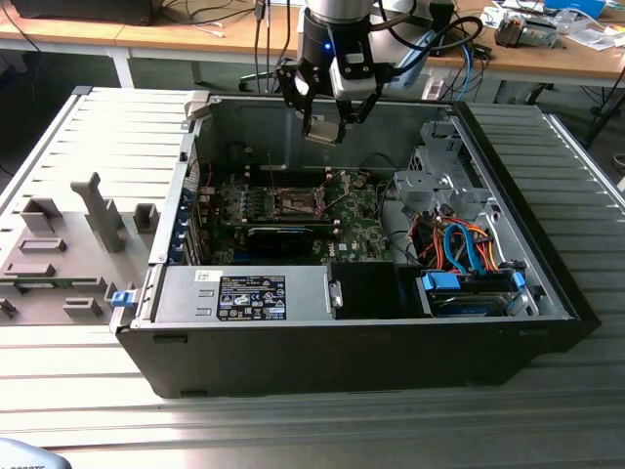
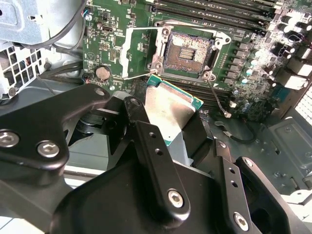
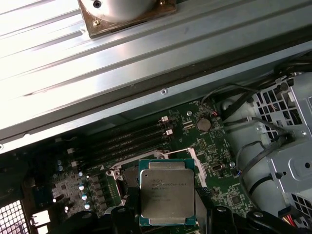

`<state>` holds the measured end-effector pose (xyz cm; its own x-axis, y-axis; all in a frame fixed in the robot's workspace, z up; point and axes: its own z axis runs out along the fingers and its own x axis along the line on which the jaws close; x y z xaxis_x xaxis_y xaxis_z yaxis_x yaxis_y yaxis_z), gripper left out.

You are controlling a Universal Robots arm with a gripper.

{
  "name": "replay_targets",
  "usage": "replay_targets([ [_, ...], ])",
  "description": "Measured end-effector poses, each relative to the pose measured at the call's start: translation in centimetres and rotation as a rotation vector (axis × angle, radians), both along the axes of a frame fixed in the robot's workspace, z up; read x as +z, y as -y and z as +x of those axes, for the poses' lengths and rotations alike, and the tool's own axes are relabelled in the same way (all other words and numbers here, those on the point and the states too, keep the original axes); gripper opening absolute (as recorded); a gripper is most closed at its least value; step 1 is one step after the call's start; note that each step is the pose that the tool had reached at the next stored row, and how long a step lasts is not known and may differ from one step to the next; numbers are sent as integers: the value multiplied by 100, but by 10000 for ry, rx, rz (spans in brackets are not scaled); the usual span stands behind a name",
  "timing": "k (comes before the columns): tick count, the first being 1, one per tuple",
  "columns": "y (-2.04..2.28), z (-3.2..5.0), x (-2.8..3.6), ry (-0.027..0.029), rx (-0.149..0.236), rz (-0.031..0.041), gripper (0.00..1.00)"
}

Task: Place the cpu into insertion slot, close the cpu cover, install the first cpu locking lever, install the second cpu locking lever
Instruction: 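Place the cpu into insertion slot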

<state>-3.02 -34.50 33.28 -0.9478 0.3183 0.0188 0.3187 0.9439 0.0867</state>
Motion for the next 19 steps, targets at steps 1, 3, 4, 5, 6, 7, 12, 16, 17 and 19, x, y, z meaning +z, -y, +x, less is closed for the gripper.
replay_targets([
  [1,0,0,0,0,-10,0,54],
  [3,0,0,-1,0,-32,0,54],
  [4,0,0,-1,0,-42,0,54],
  [5,0,0,-1,0,-50,0,54],
  [6,0,0,-1,0,-65,0,54],
  [7,0,0,-1,0,-73,0,54],
  [12,0,0,-2,0,-161,0,54],
  [16,0,0,-3,0,-213,0,54],
  [17,0,0,-3,0,-226,0,54],
  [19,0,0,-4,0,-257,0,54],
])
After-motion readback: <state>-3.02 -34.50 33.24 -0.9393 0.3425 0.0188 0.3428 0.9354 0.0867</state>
